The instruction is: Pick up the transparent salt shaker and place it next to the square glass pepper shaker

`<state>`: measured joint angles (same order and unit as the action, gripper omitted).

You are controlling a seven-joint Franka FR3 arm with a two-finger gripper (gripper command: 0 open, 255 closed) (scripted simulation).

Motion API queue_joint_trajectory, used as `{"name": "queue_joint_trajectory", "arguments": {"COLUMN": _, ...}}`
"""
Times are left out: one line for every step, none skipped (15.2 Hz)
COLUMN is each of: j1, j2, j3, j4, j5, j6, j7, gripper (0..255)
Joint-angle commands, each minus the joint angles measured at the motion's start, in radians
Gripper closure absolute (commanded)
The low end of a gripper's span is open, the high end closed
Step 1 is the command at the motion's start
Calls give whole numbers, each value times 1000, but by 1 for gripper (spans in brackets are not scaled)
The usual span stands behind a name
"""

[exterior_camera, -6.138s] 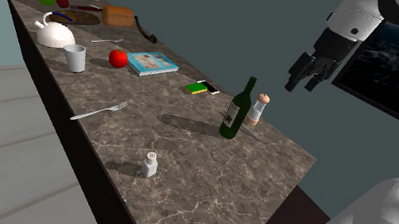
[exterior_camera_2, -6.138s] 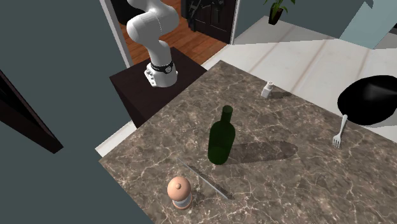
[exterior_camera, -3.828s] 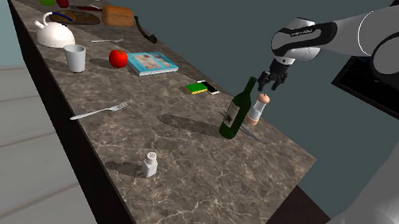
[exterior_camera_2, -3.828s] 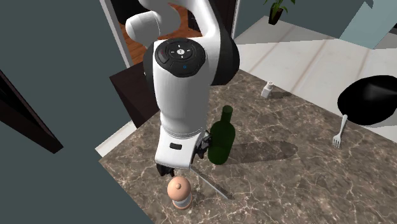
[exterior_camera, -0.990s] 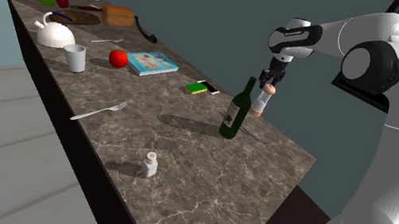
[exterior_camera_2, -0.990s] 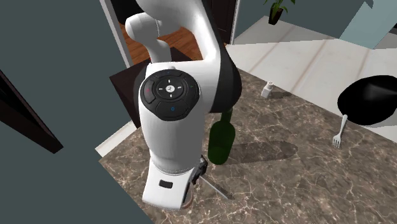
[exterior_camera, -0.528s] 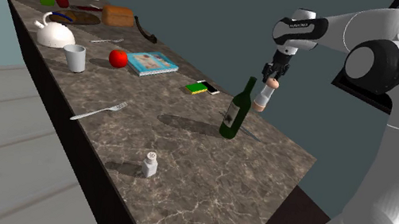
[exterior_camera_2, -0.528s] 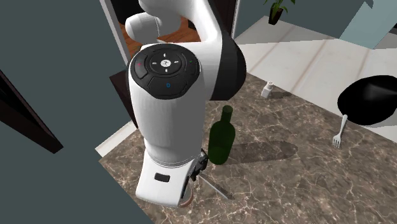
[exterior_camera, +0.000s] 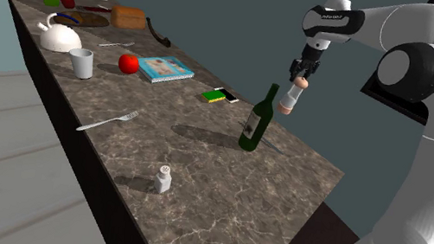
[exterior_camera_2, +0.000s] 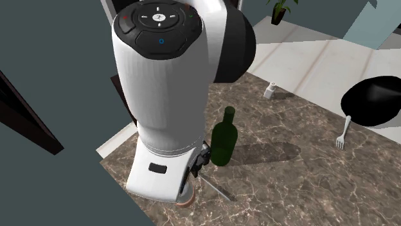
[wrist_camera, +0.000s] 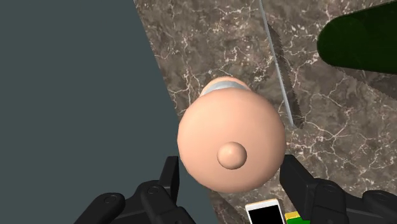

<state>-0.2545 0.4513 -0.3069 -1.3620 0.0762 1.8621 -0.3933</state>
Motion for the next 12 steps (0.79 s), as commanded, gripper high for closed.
{"name": "queue_joint_trajectory", "arguments": {"j1": -1, "j2": -3, "j3": -1, "j4": 24, "j5": -1, "j6": -27, "j7": 0, "gripper": 255}}
{"name": "queue_joint_trajectory", "arguments": {"j1": -2, "j2": -2, "j3": -1, "j4": 38, "j5": -1, "j6": -40, "j7": 0, "gripper": 255}}
{"name": "queue_joint_trajectory", "arguments": {"j1": -3, "j2": -2, "j3": -1, "j4": 52, "j5": -1, "j6": -54, "j7": 0, "gripper": 255}}
{"name": "queue_joint_trajectory", "arguments": {"j1": -4, "j2": -1, "j3": -2, "j4": 67, "j5": -1, "j6": -68, "j7": -1, "gripper": 255}}
{"name": "queue_joint_trajectory", "arguments": {"j1": -6, "j2": 1, "j3": -2, "j4": 83, "j5": 0, "j6": -82, "j7": -1, "gripper": 255}}
{"name": "queue_joint_trajectory", "arguments": {"j1": -7, "j2": 2, "j3": -2, "j4": 99, "j5": 0, "j6": -97, "j7": -1, "gripper": 255}}
{"name": "queue_joint_trajectory", "arguments": {"j1": -9, "j2": 4, "j3": -2, "j4": 115, "j5": 1, "j6": -111, "j7": -2, "gripper": 255}}
{"name": "queue_joint_trajectory", "arguments": {"j1": -10, "j2": 6, "j3": -2, "j4": 133, "j5": 1, "j6": -126, "j7": -2, "gripper": 255}}
{"name": "queue_joint_trajectory", "arguments": {"j1": -12, "j2": 9, "j3": -2, "j4": 150, "j5": 2, "j6": -141, "j7": -2, "gripper": 255}}
{"name": "queue_joint_trajectory", "arguments": {"j1": -14, "j2": 12, "j3": -2, "j4": 169, "j5": 3, "j6": -156, "j7": -3, "gripper": 255}}
{"name": "queue_joint_trajectory", "arguments": {"j1": -16, "j2": 16, "j3": -2, "j4": 188, "j5": 4, "j6": -172, "j7": -3, "gripper": 255}}
{"name": "queue_joint_trajectory", "arguments": {"j1": -18, "j2": 20, "j3": -2, "j4": 208, "j5": 5, "j6": -188, "j7": -4, "gripper": 255}}
